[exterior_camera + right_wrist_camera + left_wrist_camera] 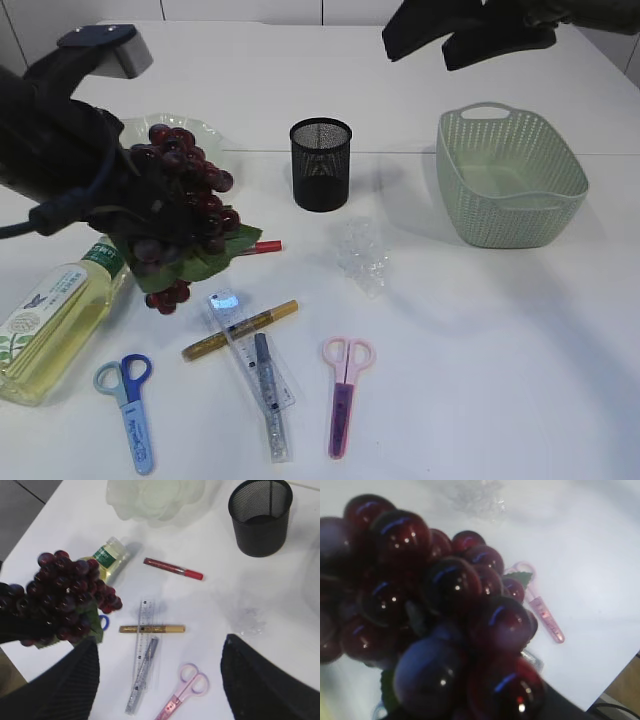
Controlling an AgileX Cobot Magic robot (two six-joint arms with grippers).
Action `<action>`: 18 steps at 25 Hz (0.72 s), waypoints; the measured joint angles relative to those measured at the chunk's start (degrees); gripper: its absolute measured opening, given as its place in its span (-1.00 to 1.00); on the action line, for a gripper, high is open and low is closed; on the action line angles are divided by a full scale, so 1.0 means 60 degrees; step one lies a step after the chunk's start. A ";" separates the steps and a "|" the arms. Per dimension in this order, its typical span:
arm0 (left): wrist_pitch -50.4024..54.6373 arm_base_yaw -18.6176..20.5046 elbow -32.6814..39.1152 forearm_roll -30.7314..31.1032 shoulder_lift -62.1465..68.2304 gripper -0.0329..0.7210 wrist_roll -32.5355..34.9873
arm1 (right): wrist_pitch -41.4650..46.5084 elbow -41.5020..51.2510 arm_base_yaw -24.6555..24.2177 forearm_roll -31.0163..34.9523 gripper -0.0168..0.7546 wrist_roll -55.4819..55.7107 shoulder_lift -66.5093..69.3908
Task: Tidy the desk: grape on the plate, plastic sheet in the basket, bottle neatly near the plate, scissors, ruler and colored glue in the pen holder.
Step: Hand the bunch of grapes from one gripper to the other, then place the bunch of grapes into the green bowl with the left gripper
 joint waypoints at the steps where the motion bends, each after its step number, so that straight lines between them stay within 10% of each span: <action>1: 0.0278 0.0098 -0.0191 0.0414 0.0000 -0.63 -0.0381 | 0.0058 0.0000 0.0000 -0.0163 0.56 0.0042 0.0000; 18: 0.3380 0.0555 -0.4242 0.6894 0.0985 -0.63 -0.7042 | 0.1055 0.0000 0.0000 -0.2128 0.56 0.1140 0.0000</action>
